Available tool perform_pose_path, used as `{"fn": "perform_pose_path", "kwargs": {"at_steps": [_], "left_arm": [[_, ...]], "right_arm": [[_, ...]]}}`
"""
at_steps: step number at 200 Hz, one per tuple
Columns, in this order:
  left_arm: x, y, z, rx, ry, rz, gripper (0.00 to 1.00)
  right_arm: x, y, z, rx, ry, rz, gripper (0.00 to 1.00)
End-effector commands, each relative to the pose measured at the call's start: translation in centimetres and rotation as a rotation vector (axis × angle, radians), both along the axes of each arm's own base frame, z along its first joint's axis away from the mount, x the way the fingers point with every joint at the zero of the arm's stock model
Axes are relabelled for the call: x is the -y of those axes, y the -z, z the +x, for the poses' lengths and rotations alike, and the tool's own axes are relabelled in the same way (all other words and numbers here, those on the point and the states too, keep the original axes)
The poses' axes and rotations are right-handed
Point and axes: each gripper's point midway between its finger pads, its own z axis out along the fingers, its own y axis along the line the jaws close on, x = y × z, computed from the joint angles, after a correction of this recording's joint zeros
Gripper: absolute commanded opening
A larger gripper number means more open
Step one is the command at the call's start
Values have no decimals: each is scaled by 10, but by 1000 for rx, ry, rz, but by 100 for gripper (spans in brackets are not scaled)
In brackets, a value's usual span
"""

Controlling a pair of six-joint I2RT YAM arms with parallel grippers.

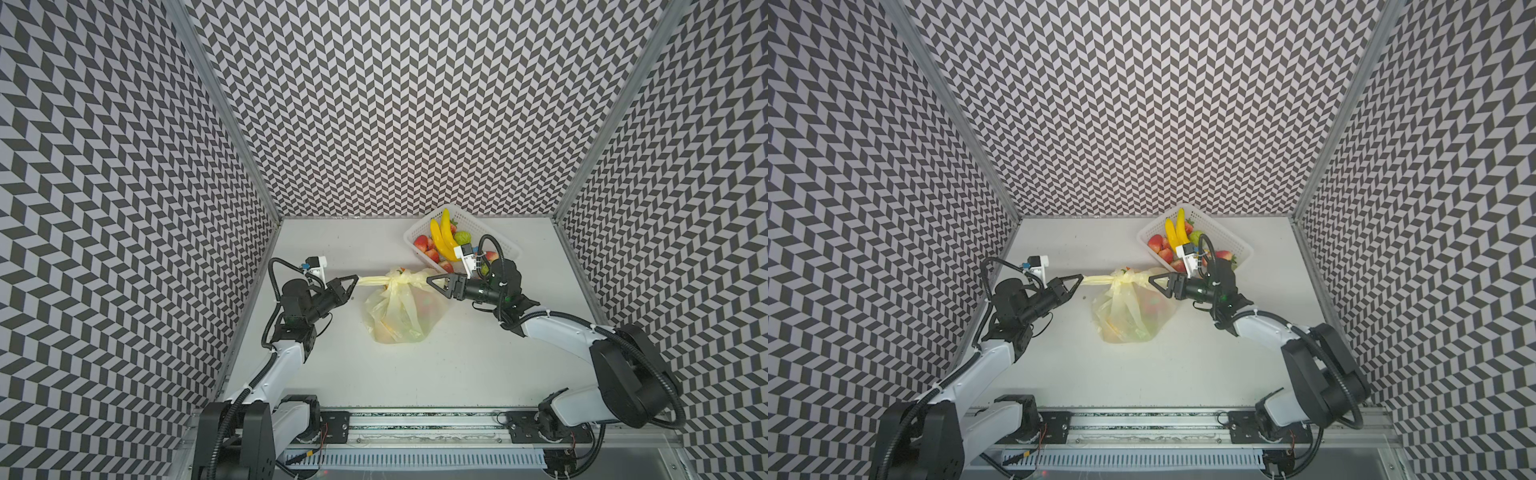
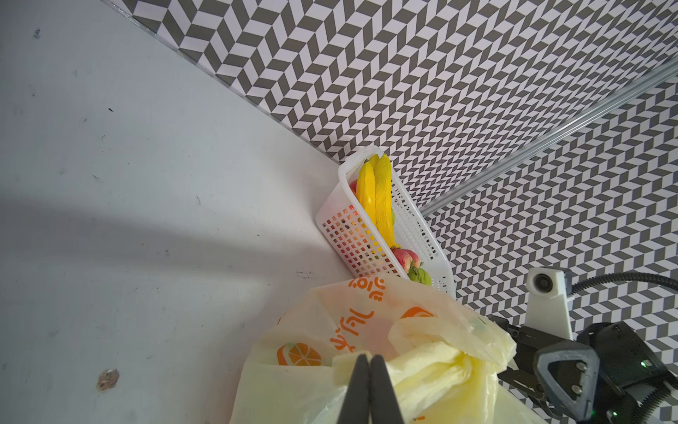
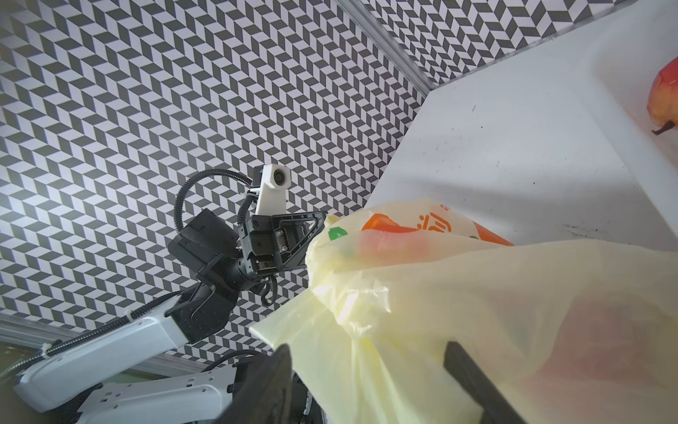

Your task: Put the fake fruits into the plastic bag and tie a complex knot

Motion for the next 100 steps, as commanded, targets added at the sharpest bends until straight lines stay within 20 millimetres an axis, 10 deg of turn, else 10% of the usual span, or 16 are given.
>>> {"fn": "perform_pose_path", "kwargs": {"at_steps": [1,46,100], "left_arm": [[5,-7,-3,32,25,-9,0],[-3,-6,0,31,-19,32,0],[-21,-1,0,29,-99,73,0]], "right_arm": [[-4,-20,8,52,13,39,44],[6,-12,8,75,63,-46,0],[33,7,10,89,167,-169,0]]}}
